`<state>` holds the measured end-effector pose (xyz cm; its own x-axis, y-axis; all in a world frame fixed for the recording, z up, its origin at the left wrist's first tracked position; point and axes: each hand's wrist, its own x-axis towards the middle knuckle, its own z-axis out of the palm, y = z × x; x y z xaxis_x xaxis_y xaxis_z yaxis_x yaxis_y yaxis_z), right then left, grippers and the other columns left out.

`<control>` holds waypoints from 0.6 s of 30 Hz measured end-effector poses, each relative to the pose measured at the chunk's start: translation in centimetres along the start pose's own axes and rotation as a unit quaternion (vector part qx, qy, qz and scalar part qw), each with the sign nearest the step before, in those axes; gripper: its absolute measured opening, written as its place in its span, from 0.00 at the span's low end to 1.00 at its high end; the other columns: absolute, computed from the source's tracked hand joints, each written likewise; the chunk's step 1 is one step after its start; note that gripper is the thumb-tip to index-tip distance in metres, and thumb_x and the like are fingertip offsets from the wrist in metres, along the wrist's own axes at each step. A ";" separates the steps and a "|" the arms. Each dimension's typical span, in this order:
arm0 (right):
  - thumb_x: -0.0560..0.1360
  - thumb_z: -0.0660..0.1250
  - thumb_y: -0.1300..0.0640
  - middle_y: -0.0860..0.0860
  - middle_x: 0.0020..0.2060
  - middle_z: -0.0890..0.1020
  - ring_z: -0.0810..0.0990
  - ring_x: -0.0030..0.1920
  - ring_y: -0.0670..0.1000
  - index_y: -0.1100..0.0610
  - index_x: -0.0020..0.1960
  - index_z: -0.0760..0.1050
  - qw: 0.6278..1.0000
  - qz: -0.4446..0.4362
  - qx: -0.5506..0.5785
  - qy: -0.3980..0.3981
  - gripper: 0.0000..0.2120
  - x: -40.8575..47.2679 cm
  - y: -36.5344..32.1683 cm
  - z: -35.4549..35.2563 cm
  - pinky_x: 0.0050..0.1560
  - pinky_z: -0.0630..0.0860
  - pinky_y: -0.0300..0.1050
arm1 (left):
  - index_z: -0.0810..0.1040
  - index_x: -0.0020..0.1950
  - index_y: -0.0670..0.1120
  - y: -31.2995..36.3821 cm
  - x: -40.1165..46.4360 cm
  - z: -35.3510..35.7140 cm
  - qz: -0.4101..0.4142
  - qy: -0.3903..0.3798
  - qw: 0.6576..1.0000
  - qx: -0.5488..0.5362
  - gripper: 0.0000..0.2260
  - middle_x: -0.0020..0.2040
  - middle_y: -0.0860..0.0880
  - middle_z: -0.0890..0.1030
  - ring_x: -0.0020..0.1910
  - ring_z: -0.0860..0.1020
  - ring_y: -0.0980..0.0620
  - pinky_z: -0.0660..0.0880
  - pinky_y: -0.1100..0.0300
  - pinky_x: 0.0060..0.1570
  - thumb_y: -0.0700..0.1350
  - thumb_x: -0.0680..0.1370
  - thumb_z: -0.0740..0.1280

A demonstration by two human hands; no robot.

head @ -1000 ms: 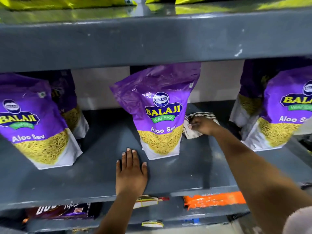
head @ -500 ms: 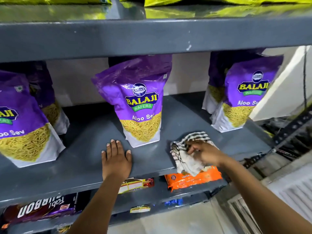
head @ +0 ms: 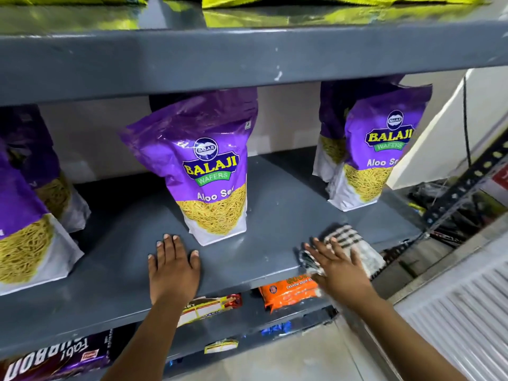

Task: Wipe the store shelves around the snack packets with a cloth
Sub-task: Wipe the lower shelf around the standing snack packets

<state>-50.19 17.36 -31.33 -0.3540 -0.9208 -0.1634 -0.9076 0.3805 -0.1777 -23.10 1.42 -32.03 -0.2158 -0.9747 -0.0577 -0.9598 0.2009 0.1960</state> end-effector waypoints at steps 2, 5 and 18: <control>0.76 0.62 0.50 0.48 0.75 0.60 0.57 0.75 0.54 0.46 0.72 0.56 0.998 0.049 0.029 0.026 0.27 -2.1 2.8 -0.7 0.71 0.61 0.51 | 0.48 0.76 0.41 0.2 -0.2 -0.1 -0.002 0.001 1.000 -0.004 0.26 0.78 0.42 0.49 0.76 0.49 0.44 0.47 0.48 0.75 0.52 0.81 0.47; 0.75 0.63 0.58 0.60 0.46 0.84 0.82 0.45 0.58 0.59 0.62 0.73 0.947 0.203 0.198 0.154 0.16 -3.5 4.2 -4.3 0.40 0.75 0.47 | 0.48 0.75 0.40 0.3 -0.3 -0.2 -0.002 0.004 1.000 -0.009 0.26 0.78 0.42 0.50 0.76 0.49 0.44 0.47 0.47 0.75 0.52 0.81 0.47; 0.70 0.63 0.40 0.52 0.59 0.78 0.69 0.65 0.52 0.51 0.49 0.77 0.968 -0.165 0.191 0.001 0.16 -0.1 -12.3 -1.2 0.73 0.47 0.65 | 0.48 0.75 0.41 0.5 -0.4 -0.1 -0.007 0.008 1.000 -0.010 0.26 0.78 0.42 0.50 0.76 0.48 0.44 0.47 0.48 0.75 0.52 0.81 0.47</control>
<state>-39.25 12.70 -27.98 -0.0597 -0.9976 -0.0338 -0.8219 0.0683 -0.5656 -23.44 1.86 -31.78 -0.1994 -0.9789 -0.0442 -0.9588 0.1856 0.2151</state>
